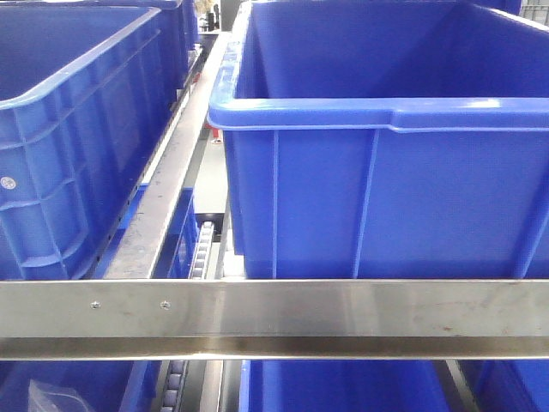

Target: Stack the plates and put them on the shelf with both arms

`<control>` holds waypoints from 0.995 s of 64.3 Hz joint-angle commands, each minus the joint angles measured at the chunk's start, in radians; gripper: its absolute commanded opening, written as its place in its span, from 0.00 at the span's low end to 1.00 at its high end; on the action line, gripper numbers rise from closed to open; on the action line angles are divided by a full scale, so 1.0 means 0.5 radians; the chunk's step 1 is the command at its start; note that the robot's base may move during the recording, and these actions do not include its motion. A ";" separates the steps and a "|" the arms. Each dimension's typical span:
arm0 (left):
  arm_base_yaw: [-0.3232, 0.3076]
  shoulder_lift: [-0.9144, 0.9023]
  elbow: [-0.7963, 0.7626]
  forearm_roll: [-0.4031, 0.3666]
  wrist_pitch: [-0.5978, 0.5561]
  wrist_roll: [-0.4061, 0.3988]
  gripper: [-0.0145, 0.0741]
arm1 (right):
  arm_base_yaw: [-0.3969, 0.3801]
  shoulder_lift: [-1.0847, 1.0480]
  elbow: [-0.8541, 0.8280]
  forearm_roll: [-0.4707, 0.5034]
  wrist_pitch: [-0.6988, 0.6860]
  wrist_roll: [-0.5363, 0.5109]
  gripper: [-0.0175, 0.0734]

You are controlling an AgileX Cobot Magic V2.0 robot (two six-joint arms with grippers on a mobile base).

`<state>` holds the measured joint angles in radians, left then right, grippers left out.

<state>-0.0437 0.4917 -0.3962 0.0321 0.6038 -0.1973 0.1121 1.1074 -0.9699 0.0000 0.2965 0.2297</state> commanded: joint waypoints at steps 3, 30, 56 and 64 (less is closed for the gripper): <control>0.008 0.010 -0.060 -0.006 -0.150 -0.019 0.26 | -0.008 -0.452 0.193 -0.021 -0.173 0.000 0.38; 0.008 0.010 -0.060 -0.006 -0.150 -0.019 0.26 | -0.024 -1.845 1.245 -0.039 -0.217 -0.002 0.25; 0.008 0.010 -0.060 -0.006 -0.150 -0.019 0.26 | -0.024 -1.909 1.287 -0.039 -0.199 -0.002 0.25; 0.008 0.010 -0.060 -0.006 -0.150 -0.019 0.26 | -0.024 -1.909 1.287 -0.039 -0.168 -0.002 0.25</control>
<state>-0.0437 0.4917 -0.3962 0.0321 0.6038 -0.1973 0.1038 0.1436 -0.2996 -0.0071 0.2931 0.2297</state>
